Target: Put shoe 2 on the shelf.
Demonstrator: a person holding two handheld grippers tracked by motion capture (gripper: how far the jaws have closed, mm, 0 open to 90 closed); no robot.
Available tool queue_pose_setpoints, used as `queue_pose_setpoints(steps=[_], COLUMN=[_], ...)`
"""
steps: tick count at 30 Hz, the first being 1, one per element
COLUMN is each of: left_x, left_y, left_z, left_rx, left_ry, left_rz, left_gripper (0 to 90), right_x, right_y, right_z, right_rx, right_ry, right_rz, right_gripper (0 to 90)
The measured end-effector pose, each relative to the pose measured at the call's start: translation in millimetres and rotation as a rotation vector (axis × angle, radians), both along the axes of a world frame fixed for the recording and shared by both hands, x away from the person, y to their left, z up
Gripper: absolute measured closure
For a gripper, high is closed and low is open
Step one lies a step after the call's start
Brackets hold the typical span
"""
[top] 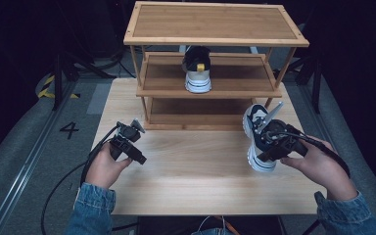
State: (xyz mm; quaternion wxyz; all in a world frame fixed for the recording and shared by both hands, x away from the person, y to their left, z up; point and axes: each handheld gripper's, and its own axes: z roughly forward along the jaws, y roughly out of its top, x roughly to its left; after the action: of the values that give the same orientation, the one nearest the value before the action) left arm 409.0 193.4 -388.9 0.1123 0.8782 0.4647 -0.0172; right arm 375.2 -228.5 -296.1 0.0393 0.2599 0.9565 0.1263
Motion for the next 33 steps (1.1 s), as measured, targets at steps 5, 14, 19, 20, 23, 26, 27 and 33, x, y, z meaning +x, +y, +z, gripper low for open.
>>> queue_pose_setpoints(steps=[5,14,19,20,23,26,27,33], left_x=[-2.5,-6.7,-8.3,-9.1,-10.5,-11.9,-12.3,-14.9], left_y=[3.6,11.8,14.7,14.9,15.9,17.2,17.7,20.1], left_z=[-0.7,-0.2,-2.1,-2.4,-2.3,-2.2,-2.5,-4.1], left_rx=[-0.004,-0.003,-0.002,-0.001,-0.003,0.0,-0.002,0.001], left_ry=[-0.002,0.0,0.004,0.006,0.008,0.008,0.009,0.015], left_rz=[0.018,0.033,0.04,0.046,0.048,0.054,0.052,0.056], left_gripper=[42.6,42.8,42.7,42.7,42.7,42.7,42.8,43.0], right_x=[0.2,-0.3,-7.3,-8.6,-11.7,-12.0,-11.7,-4.4], right_y=[2.4,10.5,12.6,12.9,14.1,15.8,16.5,21.3], right_z=[16.2,28.6,37.9,40.7,51.1,59.5,62.5,80.2], right_rx=[0.003,0.021,0.03,0.031,0.041,0.039,0.039,0.038], right_ry=[-0.033,-0.016,-0.028,-0.036,-0.054,-0.069,-0.075,-0.109], right_rz=[0.012,0.029,0.046,0.053,0.065,0.072,0.076,0.095], right_gripper=[68.6,68.4,68.4,68.4,68.4,68.4,68.4,68.4])
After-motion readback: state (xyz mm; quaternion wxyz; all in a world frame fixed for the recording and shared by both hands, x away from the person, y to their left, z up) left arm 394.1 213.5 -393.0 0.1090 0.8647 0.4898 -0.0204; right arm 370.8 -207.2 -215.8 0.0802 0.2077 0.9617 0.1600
